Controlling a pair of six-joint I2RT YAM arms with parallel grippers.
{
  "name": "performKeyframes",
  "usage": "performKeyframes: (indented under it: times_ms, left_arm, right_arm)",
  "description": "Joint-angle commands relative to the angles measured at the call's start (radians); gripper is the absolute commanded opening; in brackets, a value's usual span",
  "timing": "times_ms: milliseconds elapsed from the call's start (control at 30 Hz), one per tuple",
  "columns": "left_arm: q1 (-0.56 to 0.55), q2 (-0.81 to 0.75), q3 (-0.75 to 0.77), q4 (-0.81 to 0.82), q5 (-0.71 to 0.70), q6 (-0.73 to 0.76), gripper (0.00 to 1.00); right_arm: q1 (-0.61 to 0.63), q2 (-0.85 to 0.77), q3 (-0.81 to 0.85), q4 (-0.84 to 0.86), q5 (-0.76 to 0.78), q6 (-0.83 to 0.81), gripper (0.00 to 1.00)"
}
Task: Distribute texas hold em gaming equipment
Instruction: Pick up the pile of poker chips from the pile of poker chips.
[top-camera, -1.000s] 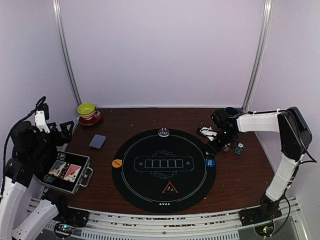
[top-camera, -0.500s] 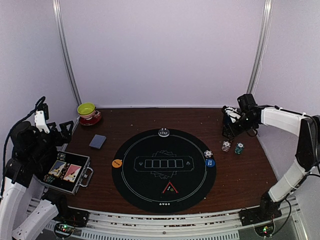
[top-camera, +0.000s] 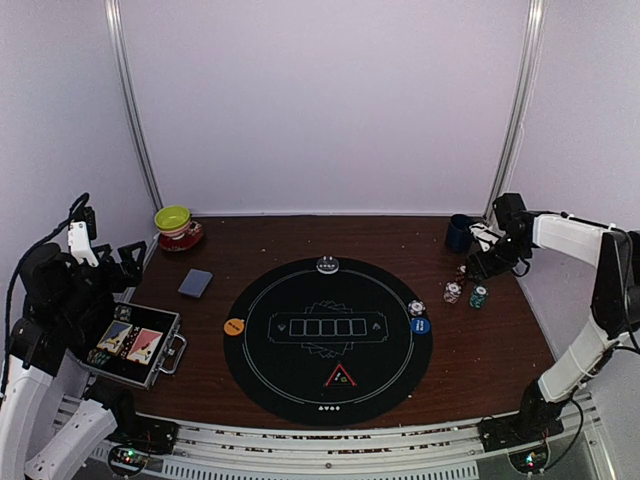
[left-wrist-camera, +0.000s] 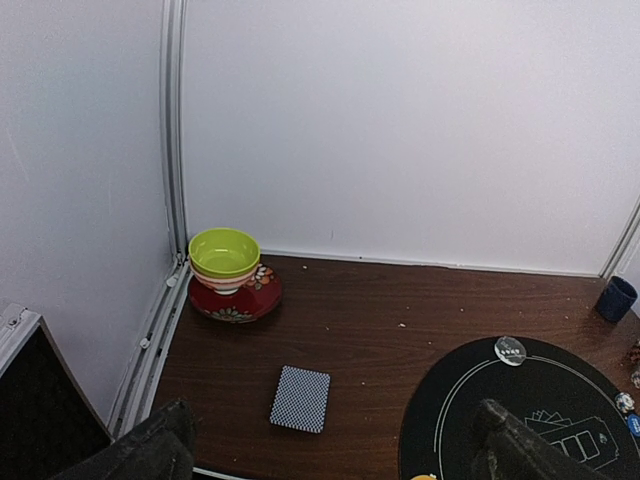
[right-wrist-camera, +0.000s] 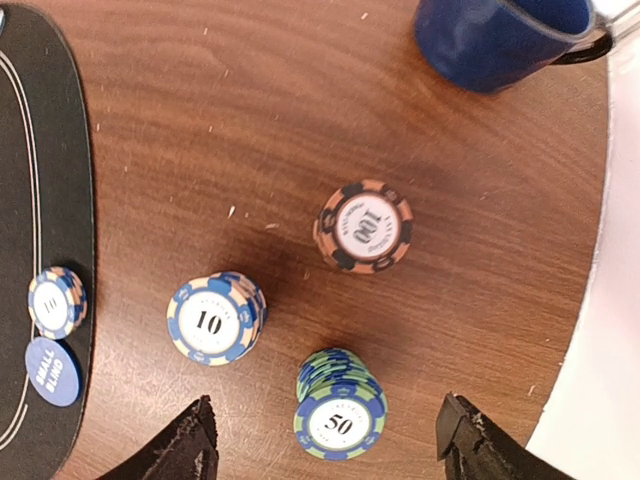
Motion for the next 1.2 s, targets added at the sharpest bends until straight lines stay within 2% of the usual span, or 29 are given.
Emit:
performKeyframes:
  times_ms: [0, 467, 833, 1167]
  left_arm:
    - [0.009, -0.008, -0.006, 0.053, 0.003, 0.004, 0.98]
    - [0.008, -0.01, -0.006, 0.053, 0.003, 0.005, 0.98]
    - [0.008, -0.013, -0.006, 0.052, 0.002, 0.004, 0.98]
    - [0.008, -0.013, -0.006, 0.053, 0.004, 0.003, 0.98]
  right_arm:
    - [-0.004, 0.023, -0.002, -0.03, 0.03, -0.017, 0.77]
    - [-0.004, 0.083, -0.025, -0.047, 0.067, -0.057, 0.74]
    - [-0.004, 0.106, -0.03, -0.044, 0.082, -0.055, 0.65]
    - [-0.006, 0.12, -0.03, -0.033, 0.099, -0.049, 0.62]
